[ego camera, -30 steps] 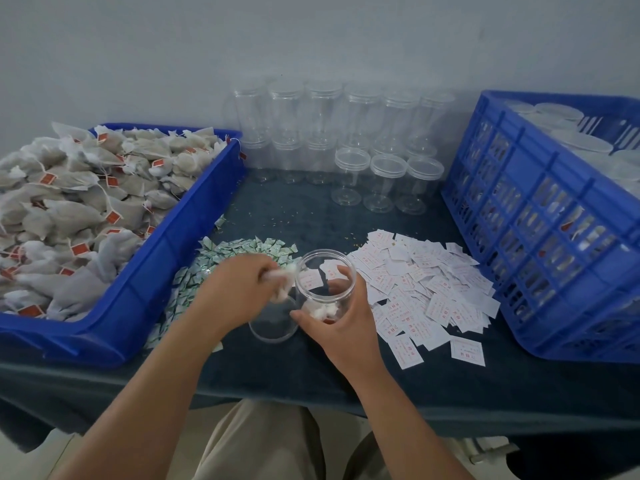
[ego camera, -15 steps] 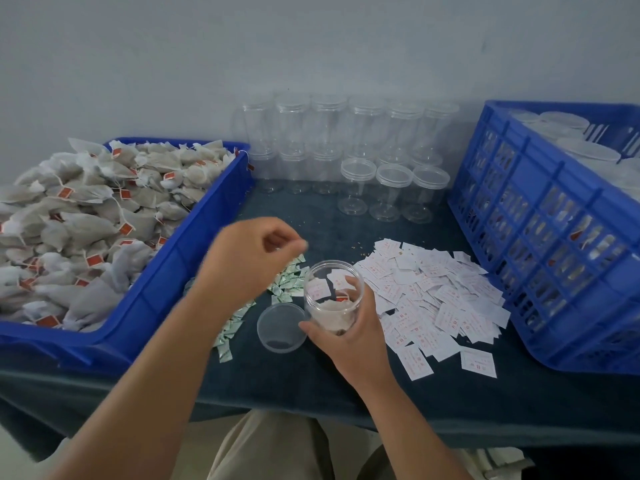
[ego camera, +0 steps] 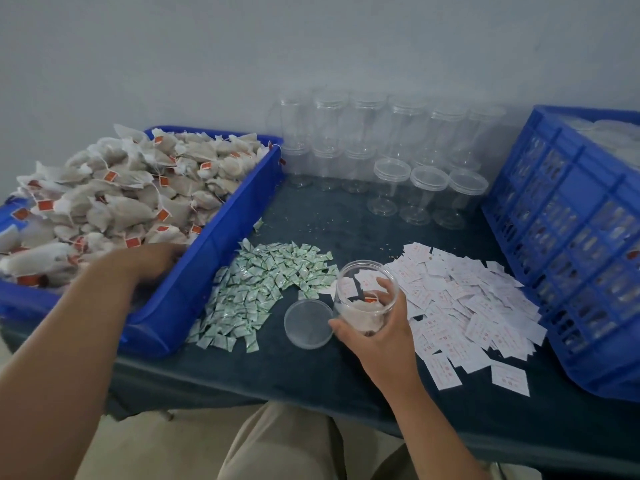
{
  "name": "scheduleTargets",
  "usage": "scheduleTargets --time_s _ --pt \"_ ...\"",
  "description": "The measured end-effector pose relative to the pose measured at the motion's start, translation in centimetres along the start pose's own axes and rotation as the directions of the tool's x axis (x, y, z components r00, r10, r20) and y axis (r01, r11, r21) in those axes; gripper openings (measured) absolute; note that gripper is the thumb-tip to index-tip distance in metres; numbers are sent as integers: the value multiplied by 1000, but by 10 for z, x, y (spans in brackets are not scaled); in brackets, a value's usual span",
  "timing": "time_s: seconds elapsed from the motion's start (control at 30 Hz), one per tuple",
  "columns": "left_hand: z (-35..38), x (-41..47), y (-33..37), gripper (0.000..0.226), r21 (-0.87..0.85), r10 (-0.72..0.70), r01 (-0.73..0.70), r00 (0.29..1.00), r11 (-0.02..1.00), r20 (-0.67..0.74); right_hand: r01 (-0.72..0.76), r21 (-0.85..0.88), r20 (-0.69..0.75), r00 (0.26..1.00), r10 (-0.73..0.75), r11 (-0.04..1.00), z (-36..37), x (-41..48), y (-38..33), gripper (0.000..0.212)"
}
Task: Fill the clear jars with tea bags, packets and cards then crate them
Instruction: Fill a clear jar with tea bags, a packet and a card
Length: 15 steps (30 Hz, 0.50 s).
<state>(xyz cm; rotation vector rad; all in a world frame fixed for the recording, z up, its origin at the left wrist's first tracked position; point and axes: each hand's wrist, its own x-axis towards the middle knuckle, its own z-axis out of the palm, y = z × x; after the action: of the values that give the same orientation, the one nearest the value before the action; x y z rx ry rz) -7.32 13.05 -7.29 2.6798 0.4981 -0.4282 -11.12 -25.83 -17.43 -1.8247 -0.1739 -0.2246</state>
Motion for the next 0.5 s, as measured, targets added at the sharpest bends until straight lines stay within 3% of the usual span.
scheduleTargets --time_s 0.13,0.37,0.5 --pt "9 14 4 23 -176 -137 119 986 977 -96 -11 -9 -3 1000 11 1000 -2 0 2 97" --pt "8 15 4 18 140 27 3 977 990 -211 -3 -20 -1 1000 3 1000 -2 0 -1 95" --pt "4 21 5 13 59 -25 48 940 997 -340 6 -29 -8 1000 -6 1000 -3 -1 -4 92"
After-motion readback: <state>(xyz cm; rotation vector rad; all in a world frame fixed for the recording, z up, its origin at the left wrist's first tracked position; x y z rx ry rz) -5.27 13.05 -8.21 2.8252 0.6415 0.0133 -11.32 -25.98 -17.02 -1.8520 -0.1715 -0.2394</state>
